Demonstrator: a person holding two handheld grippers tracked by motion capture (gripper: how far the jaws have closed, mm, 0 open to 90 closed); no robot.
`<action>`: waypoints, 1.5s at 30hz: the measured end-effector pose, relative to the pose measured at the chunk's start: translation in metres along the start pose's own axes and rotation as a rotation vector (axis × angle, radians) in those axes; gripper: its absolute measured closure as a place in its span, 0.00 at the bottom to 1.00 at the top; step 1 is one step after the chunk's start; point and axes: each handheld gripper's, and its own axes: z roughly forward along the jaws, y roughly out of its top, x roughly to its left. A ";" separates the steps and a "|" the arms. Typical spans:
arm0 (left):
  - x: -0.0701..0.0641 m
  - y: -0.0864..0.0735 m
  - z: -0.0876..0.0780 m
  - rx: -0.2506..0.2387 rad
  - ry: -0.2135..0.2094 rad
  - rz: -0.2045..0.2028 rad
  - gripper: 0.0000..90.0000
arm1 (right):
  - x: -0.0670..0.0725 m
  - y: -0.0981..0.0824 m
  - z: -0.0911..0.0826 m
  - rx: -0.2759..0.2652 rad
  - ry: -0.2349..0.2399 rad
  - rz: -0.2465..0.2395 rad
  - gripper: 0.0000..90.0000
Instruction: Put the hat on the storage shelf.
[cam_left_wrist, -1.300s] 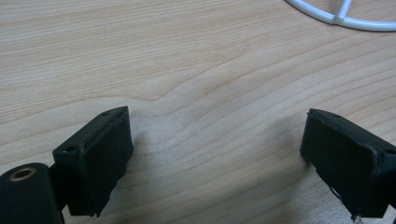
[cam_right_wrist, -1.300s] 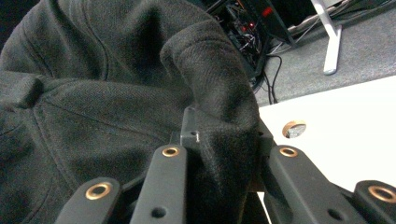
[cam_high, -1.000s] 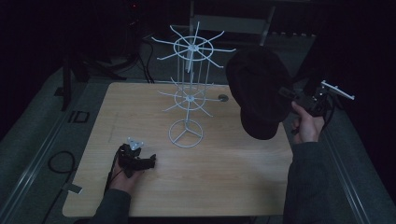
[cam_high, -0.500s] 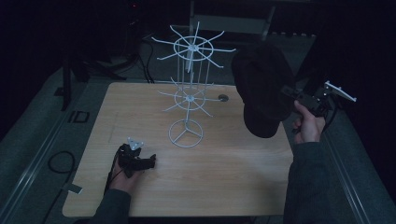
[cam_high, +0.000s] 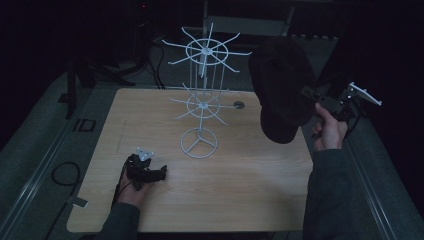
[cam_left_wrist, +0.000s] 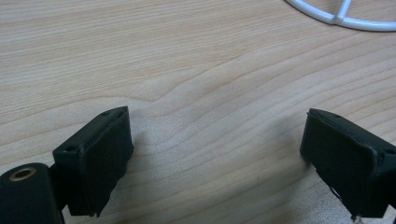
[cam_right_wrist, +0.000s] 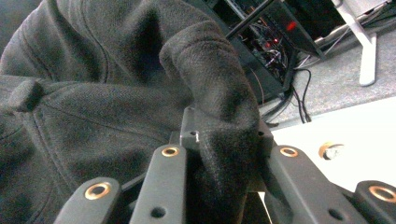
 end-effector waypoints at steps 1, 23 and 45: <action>0.000 0.000 0.000 0.000 0.000 0.000 0.11 | 0.001 0.001 0.001 0.000 0.002 0.001 0.84; 0.000 0.000 0.000 0.002 0.000 0.000 0.11 | 0.021 0.019 0.025 -0.020 0.050 0.018 0.83; 0.000 0.000 0.000 0.003 -0.001 -0.003 0.11 | 0.020 -0.011 0.070 0.175 -0.045 -0.092 0.77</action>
